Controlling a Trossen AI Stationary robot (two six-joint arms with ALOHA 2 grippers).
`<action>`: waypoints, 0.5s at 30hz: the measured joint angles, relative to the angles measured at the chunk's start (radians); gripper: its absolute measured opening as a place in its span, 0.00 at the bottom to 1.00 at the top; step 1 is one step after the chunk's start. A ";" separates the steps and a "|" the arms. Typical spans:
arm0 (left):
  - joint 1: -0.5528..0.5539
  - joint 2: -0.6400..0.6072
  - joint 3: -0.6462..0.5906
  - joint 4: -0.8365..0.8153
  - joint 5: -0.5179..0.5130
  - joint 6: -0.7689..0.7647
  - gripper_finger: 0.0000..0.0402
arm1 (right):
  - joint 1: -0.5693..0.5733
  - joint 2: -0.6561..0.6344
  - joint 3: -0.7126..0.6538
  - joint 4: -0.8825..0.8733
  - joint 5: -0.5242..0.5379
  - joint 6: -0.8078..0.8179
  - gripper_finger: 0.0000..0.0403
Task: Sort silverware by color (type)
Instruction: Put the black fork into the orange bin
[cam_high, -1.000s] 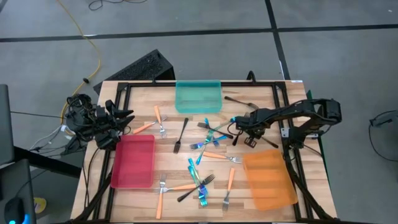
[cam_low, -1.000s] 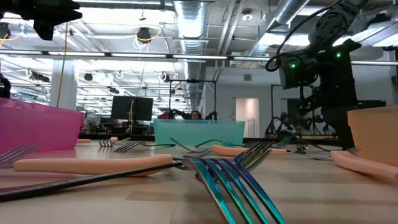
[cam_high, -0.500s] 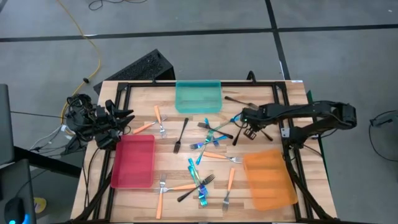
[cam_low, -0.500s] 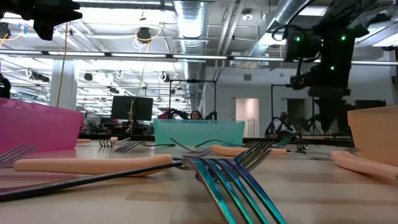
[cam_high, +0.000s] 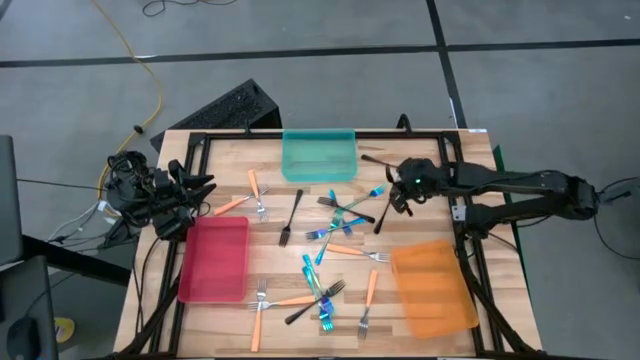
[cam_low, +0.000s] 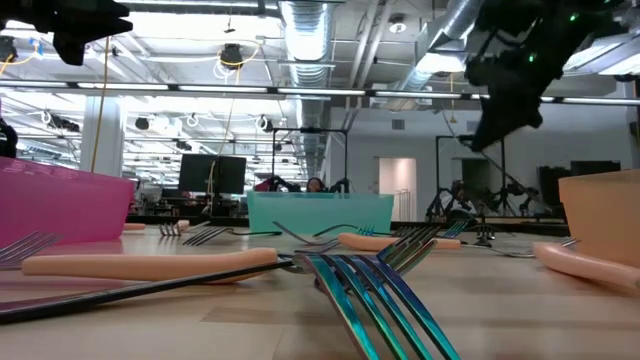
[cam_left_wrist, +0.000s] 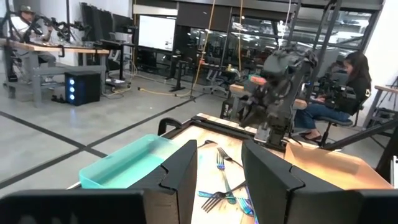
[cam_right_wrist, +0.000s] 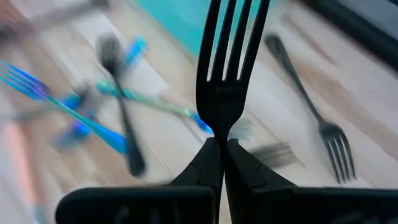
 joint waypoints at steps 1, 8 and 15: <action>0.000 0.000 0.000 0.000 -0.007 0.000 0.28 | 0.001 -0.019 0.001 0.021 -0.011 0.015 0.07; 0.000 0.000 0.000 0.003 -0.057 -0.002 0.28 | 0.002 -0.126 0.001 0.091 -0.140 0.211 0.07; 0.000 0.000 0.000 0.003 -0.071 -0.010 0.28 | 0.033 -0.194 0.002 0.083 -0.334 0.406 0.07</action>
